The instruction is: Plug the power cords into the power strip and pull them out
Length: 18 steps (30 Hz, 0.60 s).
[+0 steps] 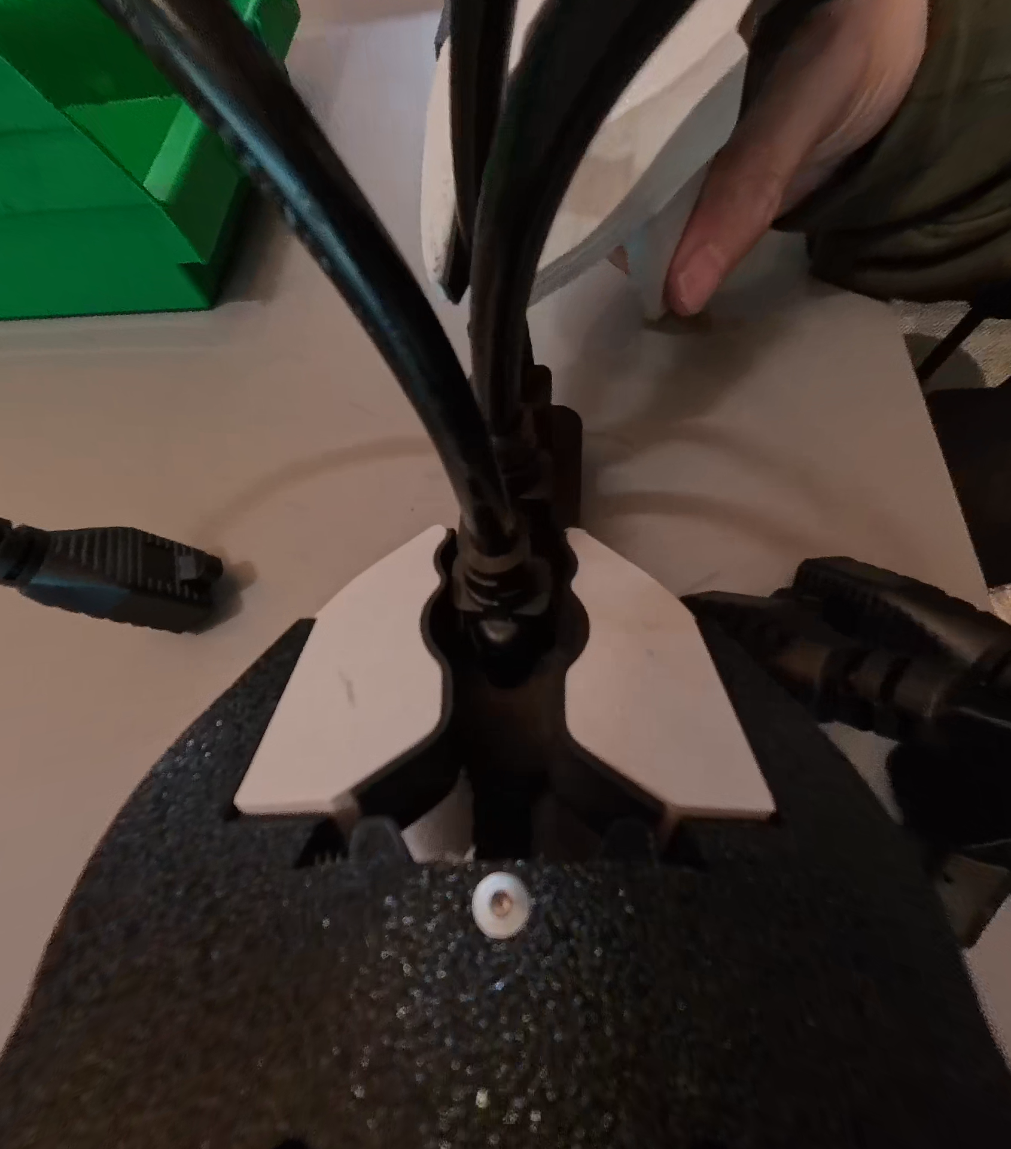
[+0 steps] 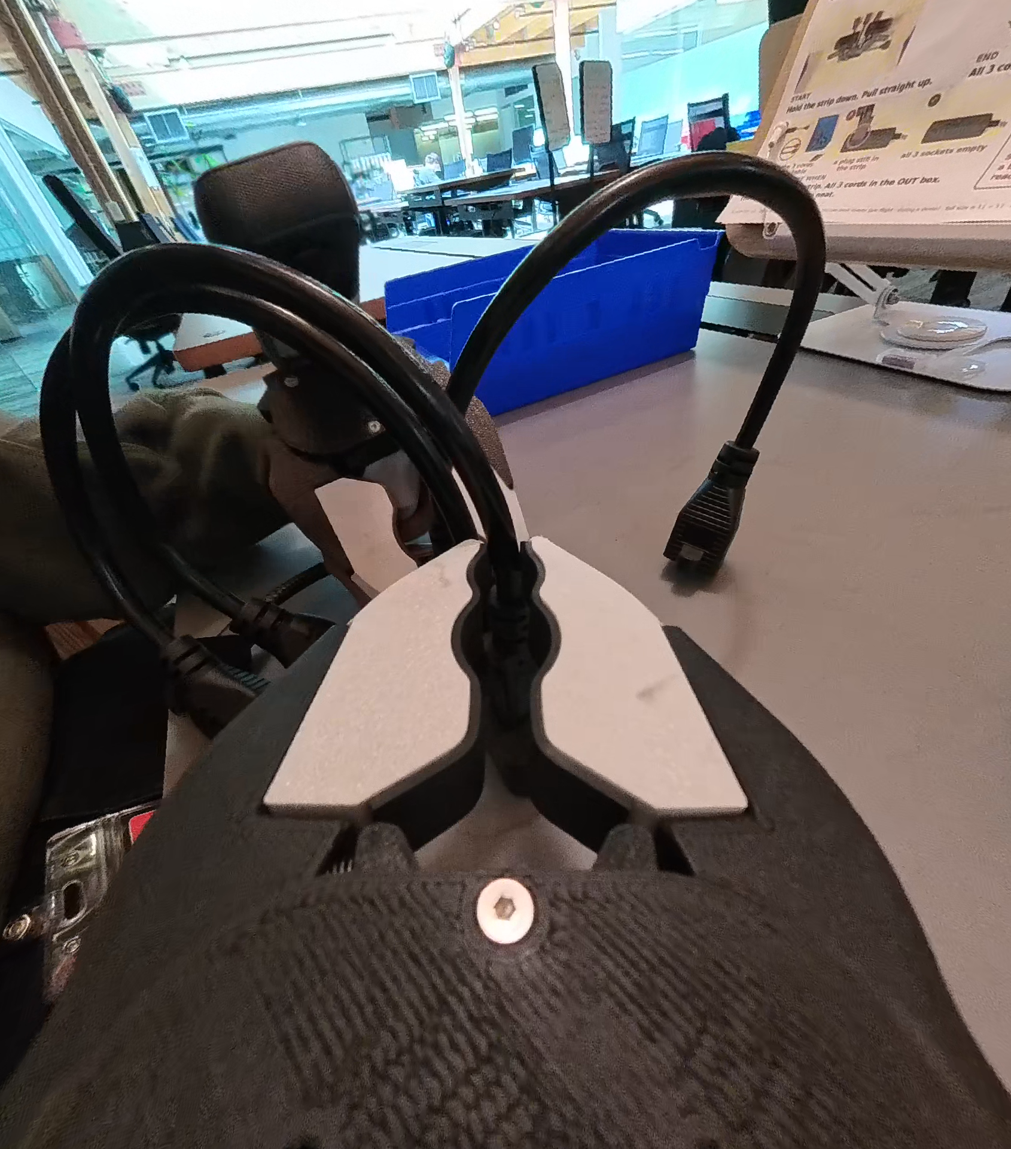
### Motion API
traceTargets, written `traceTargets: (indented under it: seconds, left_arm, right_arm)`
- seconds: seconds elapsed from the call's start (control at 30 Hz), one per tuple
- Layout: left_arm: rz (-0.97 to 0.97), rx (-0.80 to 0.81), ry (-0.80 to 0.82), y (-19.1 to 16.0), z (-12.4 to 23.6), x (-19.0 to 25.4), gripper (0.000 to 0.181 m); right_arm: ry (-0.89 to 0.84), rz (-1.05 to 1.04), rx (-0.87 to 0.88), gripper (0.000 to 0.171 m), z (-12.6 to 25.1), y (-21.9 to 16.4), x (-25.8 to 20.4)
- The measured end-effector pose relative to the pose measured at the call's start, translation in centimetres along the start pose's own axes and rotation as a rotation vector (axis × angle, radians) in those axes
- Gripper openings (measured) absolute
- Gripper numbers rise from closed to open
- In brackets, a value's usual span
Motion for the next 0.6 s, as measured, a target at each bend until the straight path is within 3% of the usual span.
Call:
traceTargets:
  seconds: [0.2, 0.6]
  left_arm:
    - [0.003, -0.172, -0.026, -1.2, 1.9, -0.2, 0.025]
    - [-0.069, -0.596, -0.073, -1.4, 2.1, -0.3, 0.025]
  right_arm:
    - [0.004, 0.003, -0.004, 0.009, 0.0, -0.1, 0.0]
    - [0.008, 0.024, -0.035, 0.014, -0.3, -0.4, -0.3]
Point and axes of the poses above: each gripper's, where its closed fingertips meet, z back along the fingers, y out of its top, x = y × z across the jaws, the point moved 1 cm from there along z, back along the fingers, and after that the axes turned 9 degrees about z, right-handed, at the moved point
